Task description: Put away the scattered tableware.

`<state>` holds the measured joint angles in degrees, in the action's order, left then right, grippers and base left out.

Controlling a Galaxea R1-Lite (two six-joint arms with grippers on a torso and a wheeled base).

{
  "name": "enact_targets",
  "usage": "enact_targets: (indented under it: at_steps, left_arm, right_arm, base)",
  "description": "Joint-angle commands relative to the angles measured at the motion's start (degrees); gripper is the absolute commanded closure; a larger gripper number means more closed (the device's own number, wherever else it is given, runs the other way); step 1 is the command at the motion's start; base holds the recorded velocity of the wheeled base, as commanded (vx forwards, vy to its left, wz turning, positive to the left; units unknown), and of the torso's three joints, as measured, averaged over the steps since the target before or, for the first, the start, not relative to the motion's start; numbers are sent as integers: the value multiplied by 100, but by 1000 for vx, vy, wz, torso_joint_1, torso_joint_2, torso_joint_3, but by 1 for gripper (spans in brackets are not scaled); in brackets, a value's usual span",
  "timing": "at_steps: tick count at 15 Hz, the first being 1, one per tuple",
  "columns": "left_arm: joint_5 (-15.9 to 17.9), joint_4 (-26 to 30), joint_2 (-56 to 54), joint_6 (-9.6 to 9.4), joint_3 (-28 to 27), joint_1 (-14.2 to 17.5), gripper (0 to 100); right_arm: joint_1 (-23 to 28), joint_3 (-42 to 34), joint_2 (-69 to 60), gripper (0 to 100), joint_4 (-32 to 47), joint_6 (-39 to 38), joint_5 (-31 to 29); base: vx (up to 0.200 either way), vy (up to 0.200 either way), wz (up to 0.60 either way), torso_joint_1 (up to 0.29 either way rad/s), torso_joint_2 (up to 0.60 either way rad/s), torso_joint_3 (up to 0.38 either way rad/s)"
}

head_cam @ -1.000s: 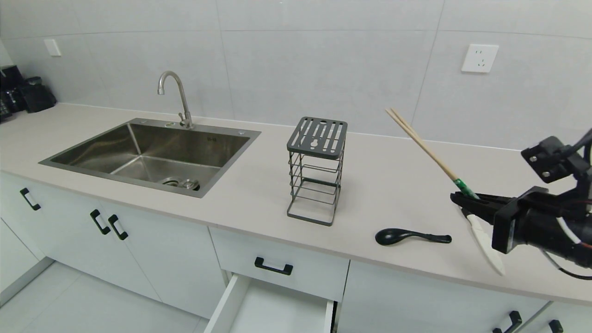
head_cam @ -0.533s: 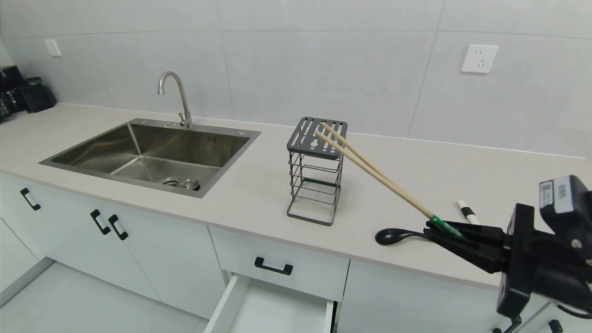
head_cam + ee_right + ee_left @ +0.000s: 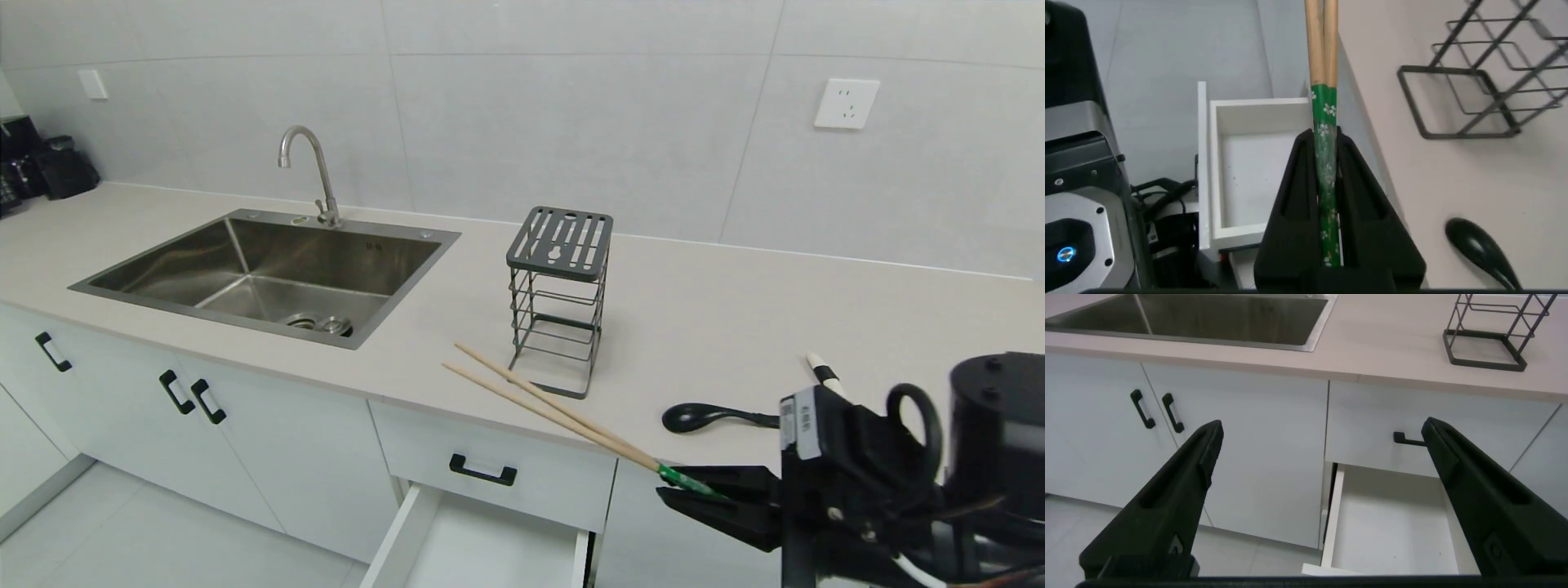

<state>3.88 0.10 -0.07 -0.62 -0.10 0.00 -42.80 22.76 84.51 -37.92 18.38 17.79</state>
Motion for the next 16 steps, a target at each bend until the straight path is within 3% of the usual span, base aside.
enact_targets:
  at_steps: [1,7,8,9,13,16]
  left_arm:
    - [-1,-1,7,1,1,0,0]
    - [-1,-1,7,1,1,0,0]
    - [-1,-1,7,1,1,0,0]
    - [-1,-1,7,1,1,0,0]
    - [-1,-1,7,1,1,0,0]
    - [-1,-1,7,1,1,0,0]
  right_arm:
    - [-158,317,664,100,-13,-19,-3]
    - [-484,554,1226,100,-40,-933,-1005]
    - [-791,765,1384,100,-40,-1548,-1269]
    - [-879,835,1481,100,-40,-1663,-1322]
    - [-1345,1108,2184,100,-31,-1715,-1366]
    - [-1626,1354,2518,100,4,-1267,-1366]
  base:
    - [0,0,0,0,0,0]
    - [0,0,0,0,0,0]
    - [0,0,0,0,0,0]
    - [0,0,0,0,0,0]
    - [0,0,0,0,0,0]
    - [0,0,0,0,0,0]
